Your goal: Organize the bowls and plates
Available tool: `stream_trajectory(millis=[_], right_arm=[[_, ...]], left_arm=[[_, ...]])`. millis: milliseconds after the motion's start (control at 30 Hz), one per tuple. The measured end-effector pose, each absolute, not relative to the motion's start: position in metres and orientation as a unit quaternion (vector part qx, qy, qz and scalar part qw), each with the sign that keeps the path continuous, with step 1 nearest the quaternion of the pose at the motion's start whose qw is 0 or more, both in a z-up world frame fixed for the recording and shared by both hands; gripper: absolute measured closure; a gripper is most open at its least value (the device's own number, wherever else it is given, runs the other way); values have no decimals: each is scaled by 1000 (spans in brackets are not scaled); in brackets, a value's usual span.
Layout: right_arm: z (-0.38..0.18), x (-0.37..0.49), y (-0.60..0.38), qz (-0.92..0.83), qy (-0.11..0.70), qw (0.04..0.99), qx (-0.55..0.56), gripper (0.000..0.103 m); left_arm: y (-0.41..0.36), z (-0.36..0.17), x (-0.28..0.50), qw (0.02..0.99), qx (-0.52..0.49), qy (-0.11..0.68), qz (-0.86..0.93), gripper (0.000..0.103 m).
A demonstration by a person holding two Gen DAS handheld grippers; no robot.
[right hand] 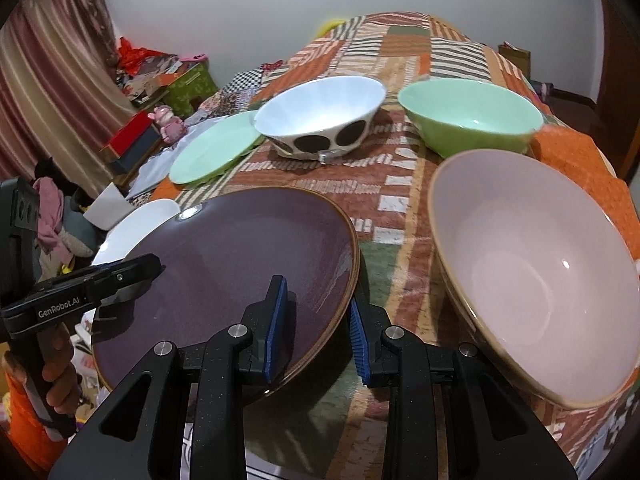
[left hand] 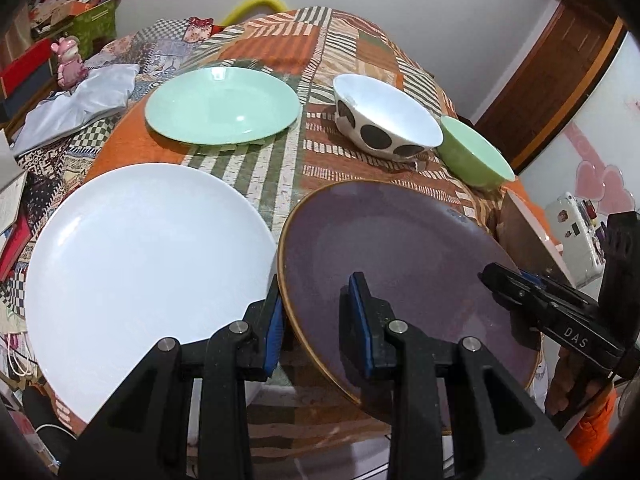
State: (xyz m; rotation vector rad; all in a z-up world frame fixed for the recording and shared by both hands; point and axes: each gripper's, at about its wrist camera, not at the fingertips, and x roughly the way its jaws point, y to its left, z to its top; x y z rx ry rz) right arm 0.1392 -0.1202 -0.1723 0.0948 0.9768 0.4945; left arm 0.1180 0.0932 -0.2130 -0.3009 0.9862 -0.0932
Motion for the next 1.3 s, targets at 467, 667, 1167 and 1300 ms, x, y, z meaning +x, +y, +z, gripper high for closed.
stream_trajectory(millis=[467, 667, 1167, 1300], right_arm=[[-184, 139, -130, 209, 472, 854, 58, 76], [-185, 139, -130, 209, 475, 853, 57, 76], [-167, 126, -129, 207, 465, 860, 18, 73], [-158, 123, -129, 214, 456, 864, 23, 73]], left_arm=[[86, -229, 144, 863, -135, 485, -48, 72], [84, -234, 148, 863, -133, 486, -46, 70], [89, -196, 126, 891, -109, 441, -25, 69], [94, -183, 113, 900, -104, 424, -10, 68]])
